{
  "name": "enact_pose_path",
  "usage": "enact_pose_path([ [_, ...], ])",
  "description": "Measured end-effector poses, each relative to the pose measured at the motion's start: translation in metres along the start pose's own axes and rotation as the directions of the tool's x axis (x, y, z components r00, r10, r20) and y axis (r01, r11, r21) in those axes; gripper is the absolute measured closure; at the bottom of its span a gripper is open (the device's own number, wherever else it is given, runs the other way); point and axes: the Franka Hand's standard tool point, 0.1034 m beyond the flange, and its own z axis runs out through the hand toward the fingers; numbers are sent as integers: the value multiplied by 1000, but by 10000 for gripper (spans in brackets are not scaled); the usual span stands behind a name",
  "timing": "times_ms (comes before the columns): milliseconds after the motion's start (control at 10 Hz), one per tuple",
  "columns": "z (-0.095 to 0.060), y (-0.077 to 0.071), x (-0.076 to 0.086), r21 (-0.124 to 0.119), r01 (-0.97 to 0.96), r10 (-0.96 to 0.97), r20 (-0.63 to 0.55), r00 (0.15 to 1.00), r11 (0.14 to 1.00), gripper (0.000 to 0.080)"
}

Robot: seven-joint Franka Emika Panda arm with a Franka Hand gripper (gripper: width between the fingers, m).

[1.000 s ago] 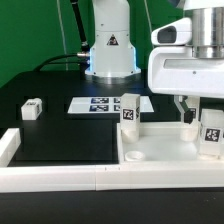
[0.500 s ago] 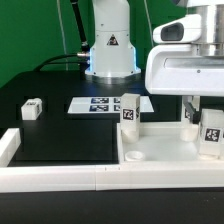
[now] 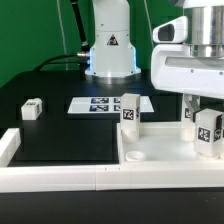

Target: Assemble square table

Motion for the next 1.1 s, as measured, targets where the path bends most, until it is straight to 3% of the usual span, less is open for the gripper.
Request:
enact_pose_path([
  [300,1,1,2,15,-439,436,86,896,899,506],
  [500,1,1,1,10,-470,468,86,880,882,506],
  [600,1,1,0,14,-405,403,80,912,914,425],
  [700,1,1,-3,8,-243,242,42,969,970,244],
  [800,1,-1,-4,22,-34,33,23,999,999,180],
  [900,1,-1,-5,22,171,-171,16,985,985,180],
  [1100,1,-2,-4,25,300,-301,12,954,953,151],
])
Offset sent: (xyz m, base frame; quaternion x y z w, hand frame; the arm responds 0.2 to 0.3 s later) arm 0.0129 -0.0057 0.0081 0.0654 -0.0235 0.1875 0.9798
